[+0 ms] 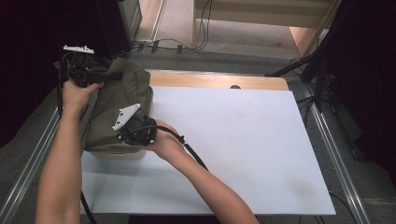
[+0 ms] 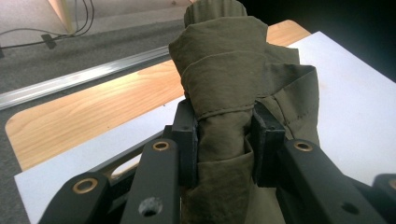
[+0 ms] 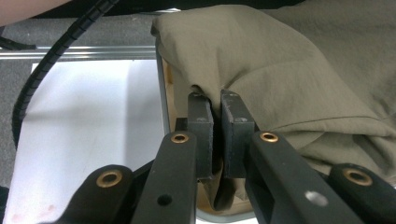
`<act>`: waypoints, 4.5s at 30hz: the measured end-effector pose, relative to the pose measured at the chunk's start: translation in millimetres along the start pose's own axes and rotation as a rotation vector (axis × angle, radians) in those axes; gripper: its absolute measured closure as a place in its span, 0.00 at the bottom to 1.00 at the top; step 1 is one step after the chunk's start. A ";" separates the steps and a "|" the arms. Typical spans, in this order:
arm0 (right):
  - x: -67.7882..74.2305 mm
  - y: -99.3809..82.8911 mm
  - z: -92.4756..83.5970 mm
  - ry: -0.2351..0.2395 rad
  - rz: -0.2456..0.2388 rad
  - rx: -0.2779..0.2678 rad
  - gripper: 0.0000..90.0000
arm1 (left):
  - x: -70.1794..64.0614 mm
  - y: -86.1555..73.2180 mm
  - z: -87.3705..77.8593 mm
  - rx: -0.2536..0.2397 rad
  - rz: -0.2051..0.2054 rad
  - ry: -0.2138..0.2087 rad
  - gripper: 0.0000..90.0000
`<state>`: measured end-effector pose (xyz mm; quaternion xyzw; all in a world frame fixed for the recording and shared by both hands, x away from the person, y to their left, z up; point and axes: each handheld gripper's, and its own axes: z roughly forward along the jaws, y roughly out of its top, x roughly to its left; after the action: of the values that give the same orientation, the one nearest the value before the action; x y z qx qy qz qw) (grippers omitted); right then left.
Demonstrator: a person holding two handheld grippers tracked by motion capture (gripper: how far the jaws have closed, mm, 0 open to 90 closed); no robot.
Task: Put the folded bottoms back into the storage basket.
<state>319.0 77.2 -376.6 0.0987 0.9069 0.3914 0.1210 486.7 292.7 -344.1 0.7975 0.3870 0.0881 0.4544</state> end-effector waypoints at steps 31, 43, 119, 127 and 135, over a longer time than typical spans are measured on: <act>-11.0 -4.2 -1.7 0.021 0.125 -0.064 0.01 | -3.4 -3.9 4.9 -0.027 -0.036 0.043 0.01; -12.7 -13.6 -15.3 0.058 0.143 -0.076 0.00 | -18.0 -3.7 10.6 -0.030 -0.015 0.006 0.01; -21.7 -182.3 -180.4 -0.170 0.336 -0.239 0.00 | -187.7 -50.3 40.9 -0.063 0.235 -0.173 0.01; -20.2 -205.2 -196.5 -0.221 0.368 -0.249 0.00 | -200.8 -60.8 43.6 -0.071 0.240 -0.188 0.01; -18.9 -221.9 -210.0 -0.271 0.404 -0.273 0.00 | -208.8 -71.1 47.7 -0.059 0.238 -0.211 0.01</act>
<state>255.9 -221.6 -397.3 0.3120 0.7830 0.5095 0.1729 328.9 136.2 -383.7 0.8288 0.2370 0.0687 0.5021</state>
